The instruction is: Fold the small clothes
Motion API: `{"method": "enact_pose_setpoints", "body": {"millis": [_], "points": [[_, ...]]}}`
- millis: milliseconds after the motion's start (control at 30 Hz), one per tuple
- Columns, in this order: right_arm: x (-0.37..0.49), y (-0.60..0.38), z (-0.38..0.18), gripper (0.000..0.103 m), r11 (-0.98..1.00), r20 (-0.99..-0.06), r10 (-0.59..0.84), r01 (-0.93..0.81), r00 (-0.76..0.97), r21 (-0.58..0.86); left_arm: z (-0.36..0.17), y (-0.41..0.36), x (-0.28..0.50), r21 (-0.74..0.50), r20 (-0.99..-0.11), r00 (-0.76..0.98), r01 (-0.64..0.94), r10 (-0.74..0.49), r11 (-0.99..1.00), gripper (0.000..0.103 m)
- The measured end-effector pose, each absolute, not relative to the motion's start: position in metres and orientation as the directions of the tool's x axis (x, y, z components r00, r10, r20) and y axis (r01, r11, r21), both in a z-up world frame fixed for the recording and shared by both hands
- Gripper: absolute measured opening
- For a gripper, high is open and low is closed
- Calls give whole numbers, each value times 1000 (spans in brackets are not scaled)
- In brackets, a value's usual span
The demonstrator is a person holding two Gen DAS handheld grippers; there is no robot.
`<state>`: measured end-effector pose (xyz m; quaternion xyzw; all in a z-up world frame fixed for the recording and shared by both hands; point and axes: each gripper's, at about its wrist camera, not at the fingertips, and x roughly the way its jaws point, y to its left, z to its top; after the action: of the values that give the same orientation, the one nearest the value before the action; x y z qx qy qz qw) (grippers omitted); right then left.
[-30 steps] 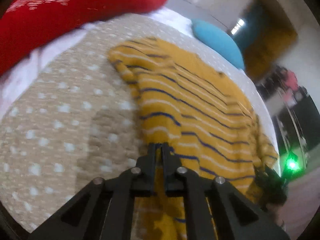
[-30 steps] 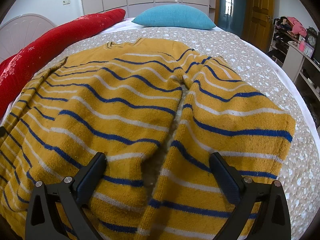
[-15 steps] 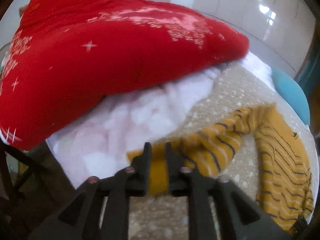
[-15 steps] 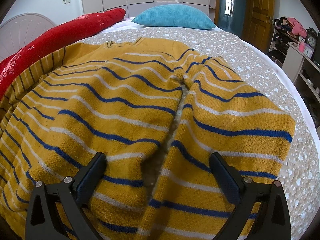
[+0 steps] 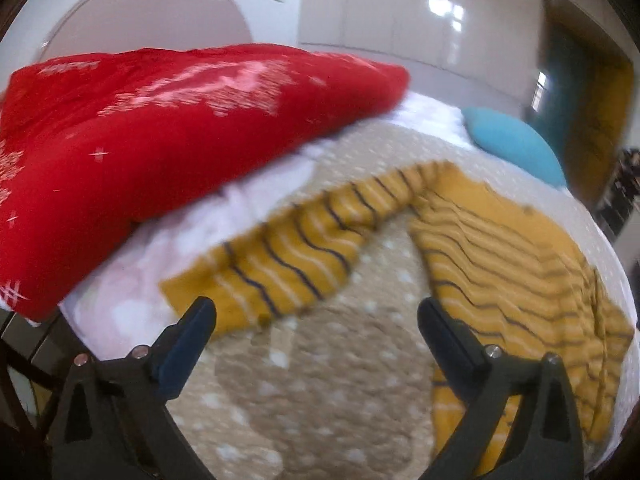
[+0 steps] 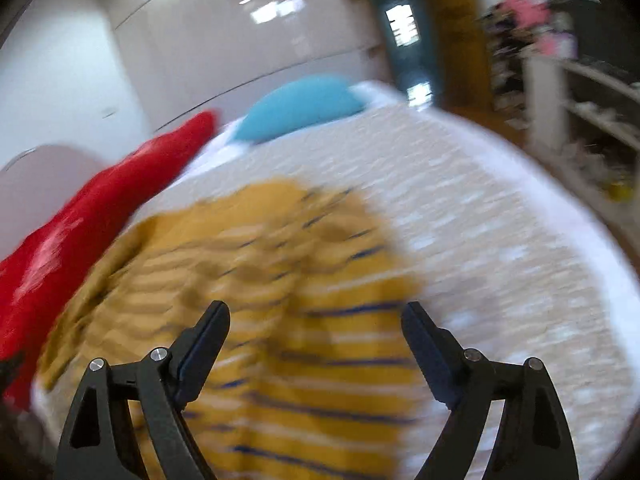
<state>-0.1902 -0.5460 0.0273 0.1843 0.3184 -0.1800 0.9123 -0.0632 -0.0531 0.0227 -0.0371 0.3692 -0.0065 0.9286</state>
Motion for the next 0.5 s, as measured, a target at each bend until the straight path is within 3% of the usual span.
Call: {"method": "enact_pose_setpoints", "body": {"millis": [100, 200, 233, 333, 400, 500], "points": [[-182, -563, 14, 92, 848, -715, -315, 523, 625, 84, 13, -73, -62, -102, -717, 692, 10, -81, 995, 100], [-173, -573, -15, 89, 843, -803, -238, 527, 547, 109, 2, -89, -65, -121, -723, 683, 21, -103, 992, 100], [-169, -572, -25, 82, 842, -823, -175, 515, 540, 159, 2, -93, -65, -114, -726, 680, 29, -103, 993, 100], [-159, -576, -33, 7, 854, -821, -44, 448, 569, 264, -3, -105, -68, -107, -729, 677, 29, -98, 994, 100], [-150, -588, -22, 6, 850, -801, 21, 412, 598, 329, -1, -103, -68, -116, -725, 681, 27, -103, 993, 100], [-138, -615, 7, 6, 863, -797, -175, 480, 578, 159, 4, -95, -65, -121, -722, 684, 15, -99, 993, 100]]}}
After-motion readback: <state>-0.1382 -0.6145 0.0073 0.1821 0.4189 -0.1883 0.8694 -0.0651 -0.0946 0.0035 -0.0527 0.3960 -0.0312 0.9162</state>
